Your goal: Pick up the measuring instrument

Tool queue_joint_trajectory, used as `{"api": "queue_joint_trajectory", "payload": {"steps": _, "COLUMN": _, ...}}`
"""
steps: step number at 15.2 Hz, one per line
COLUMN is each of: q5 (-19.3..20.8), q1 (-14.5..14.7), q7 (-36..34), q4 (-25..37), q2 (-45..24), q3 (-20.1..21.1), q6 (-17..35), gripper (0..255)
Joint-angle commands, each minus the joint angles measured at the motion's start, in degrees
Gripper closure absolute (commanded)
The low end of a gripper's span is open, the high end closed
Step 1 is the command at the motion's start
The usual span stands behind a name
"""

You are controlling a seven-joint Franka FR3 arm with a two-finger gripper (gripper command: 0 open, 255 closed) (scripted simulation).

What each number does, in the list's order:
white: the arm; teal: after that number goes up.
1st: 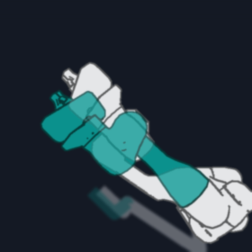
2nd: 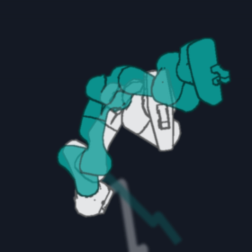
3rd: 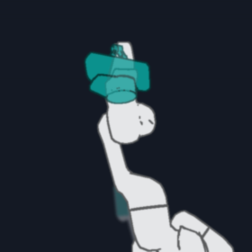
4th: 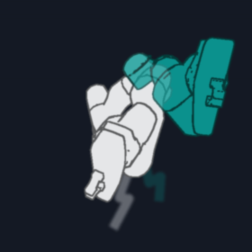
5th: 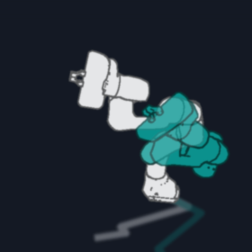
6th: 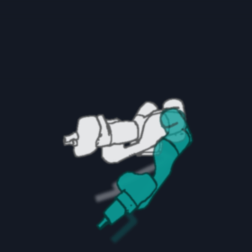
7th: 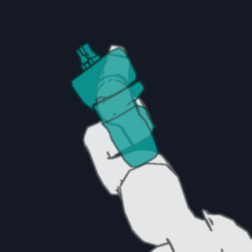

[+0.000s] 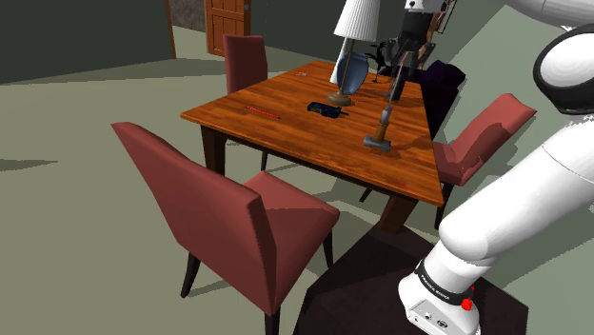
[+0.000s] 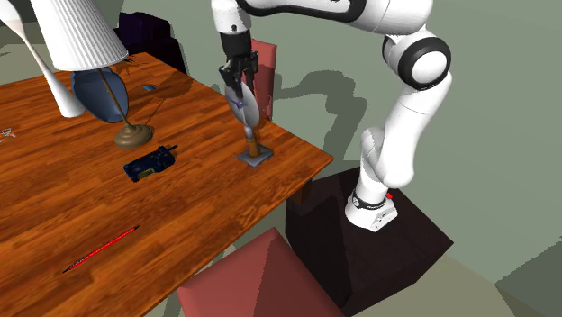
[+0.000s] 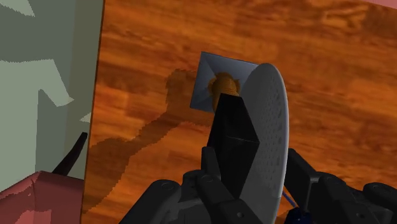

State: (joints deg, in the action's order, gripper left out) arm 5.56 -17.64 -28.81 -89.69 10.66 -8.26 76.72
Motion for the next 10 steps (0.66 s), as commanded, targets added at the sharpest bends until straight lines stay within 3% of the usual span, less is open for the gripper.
{"api": "queue_joint_trajectory", "payload": {"steps": 1, "q5": -0.1, "q1": 0.0, "q7": 0.1, "q4": 2.3, "q2": -0.6, "q3": 0.0, "q6": -1.7, "gripper": 255}}
{"api": "queue_joint_trajectory", "payload": {"steps": 8, "q5": -0.4, "q1": 0.0, "q7": 0.9, "q4": 12.5, "q2": -4.3, "q3": -0.2, "q6": -8.1, "gripper": 255}}
{"api": "queue_joint_trajectory", "payload": {"steps": 10, "q5": -0.4, "q1": 0.0, "q7": 1.0, "q4": 12.7, "q2": -4.4, "q3": -0.2, "q6": -8.3, "gripper": 255}}
